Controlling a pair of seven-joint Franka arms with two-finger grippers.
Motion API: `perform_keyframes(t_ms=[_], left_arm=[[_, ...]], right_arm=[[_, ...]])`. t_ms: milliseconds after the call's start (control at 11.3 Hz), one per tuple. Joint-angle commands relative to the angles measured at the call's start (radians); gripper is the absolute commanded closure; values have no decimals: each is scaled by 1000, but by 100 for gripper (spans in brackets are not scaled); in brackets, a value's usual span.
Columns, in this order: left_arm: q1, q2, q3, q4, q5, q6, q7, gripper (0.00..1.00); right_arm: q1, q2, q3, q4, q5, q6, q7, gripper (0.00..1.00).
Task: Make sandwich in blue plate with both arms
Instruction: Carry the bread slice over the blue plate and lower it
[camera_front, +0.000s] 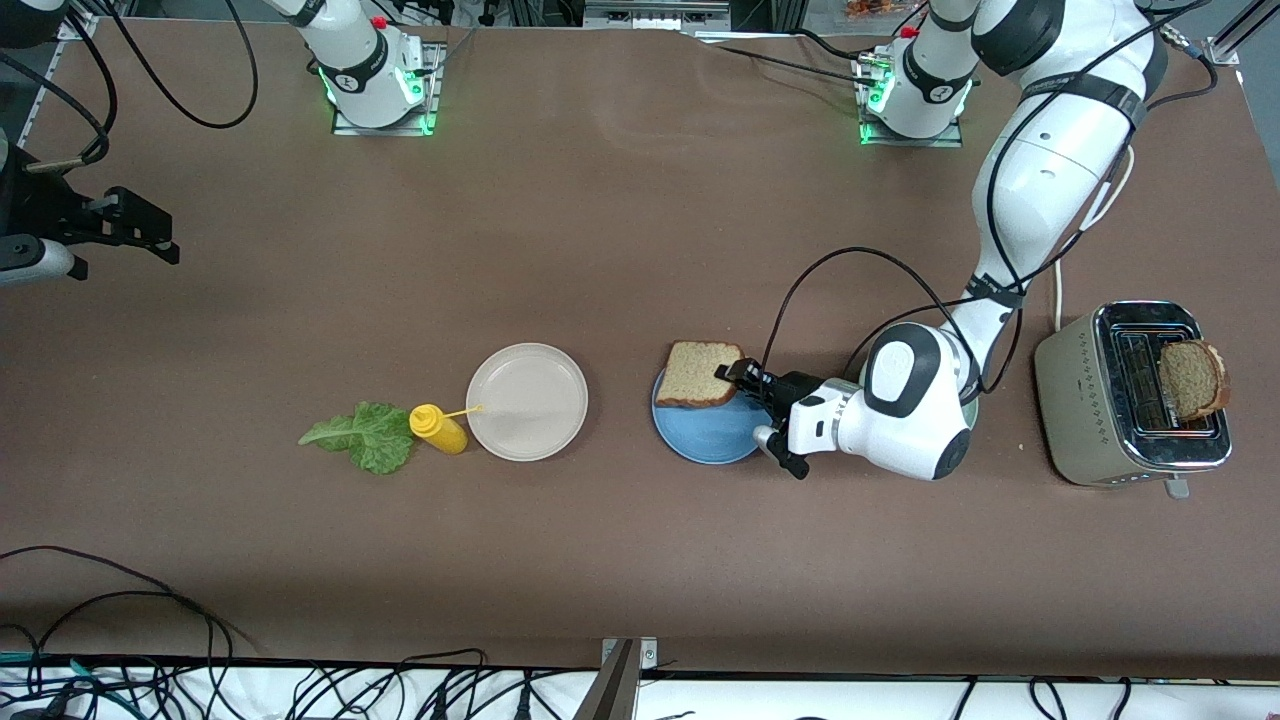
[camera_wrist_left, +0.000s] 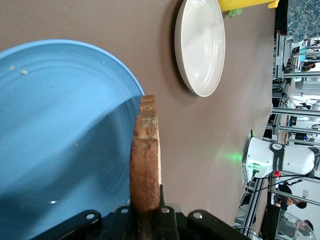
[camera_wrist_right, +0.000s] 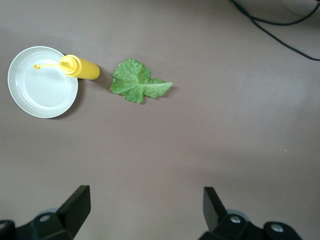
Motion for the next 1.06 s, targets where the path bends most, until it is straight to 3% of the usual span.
perform_keyframes(t_ms=[0,443,532,620,709,975], left_arm=[[-6,13,6,13,-31,-3,29,100],[5,13,30,15,-32,-3,29,97],[5,13,30,15,-31,-3,29,84],[5,13,32,18,-23,-3,31,24],[7,10,32,18,-18,-3,48,0],[13,1,37,21,-15,-3,68,0]], right_arm=[[-7,0,-1,12,3,-7,6,0],[-2,1,0,14,8,-7,14,0],[-4,1,-1,14,8,-9,12,0],[-4,1,-1,12,3,-10,9,0],[-4,6,-1,12,-2,-9,11,0],[-7,26,-1,14,-3,-1,9,0]])
